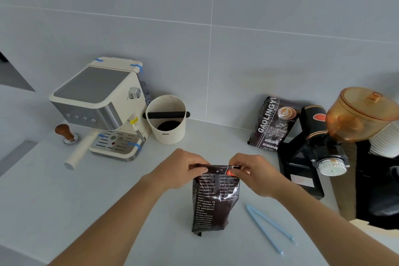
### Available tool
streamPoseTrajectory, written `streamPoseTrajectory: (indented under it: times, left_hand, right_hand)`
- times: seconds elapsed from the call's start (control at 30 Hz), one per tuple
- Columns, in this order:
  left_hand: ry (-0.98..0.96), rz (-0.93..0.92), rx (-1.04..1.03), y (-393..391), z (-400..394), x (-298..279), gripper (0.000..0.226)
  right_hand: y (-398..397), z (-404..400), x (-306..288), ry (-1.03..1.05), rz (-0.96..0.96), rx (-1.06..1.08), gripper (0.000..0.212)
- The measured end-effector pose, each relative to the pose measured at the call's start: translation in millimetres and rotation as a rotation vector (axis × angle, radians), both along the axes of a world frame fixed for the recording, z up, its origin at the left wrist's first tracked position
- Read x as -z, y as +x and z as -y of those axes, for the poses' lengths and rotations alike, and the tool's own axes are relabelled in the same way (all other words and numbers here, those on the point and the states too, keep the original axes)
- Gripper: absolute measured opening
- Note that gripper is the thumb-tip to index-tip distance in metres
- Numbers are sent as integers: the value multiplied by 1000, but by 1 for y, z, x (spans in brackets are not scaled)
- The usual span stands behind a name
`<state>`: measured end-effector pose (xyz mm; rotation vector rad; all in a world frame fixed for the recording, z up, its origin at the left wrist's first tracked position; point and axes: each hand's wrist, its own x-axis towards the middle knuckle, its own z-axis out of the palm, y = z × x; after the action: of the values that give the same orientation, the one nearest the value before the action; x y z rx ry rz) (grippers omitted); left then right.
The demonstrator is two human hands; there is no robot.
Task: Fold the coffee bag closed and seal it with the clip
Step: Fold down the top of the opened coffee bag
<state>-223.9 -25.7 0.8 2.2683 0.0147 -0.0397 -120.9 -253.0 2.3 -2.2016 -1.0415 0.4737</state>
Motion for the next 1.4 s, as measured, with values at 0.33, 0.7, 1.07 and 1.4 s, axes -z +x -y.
streamPoseTrajectory:
  times: [0.33,0.7,1.07,1.4]
  left_hand:
    - [-81,176,-47,-8,11,18,18]
    - [-199,80,-197,-16,9,33,15]
    - [-192,75,-15,-26,7,23,34]
    - [-83,-209,-57,-6,30,7,34]
  right_hand:
    - [-9,-2,4,-38,218,-40,5]
    - [-21,-2,22,100,241,24,11]
    - [-27,-2,27,162,463,-80,33]
    - [-30,-2,31,139,550,-118,15]
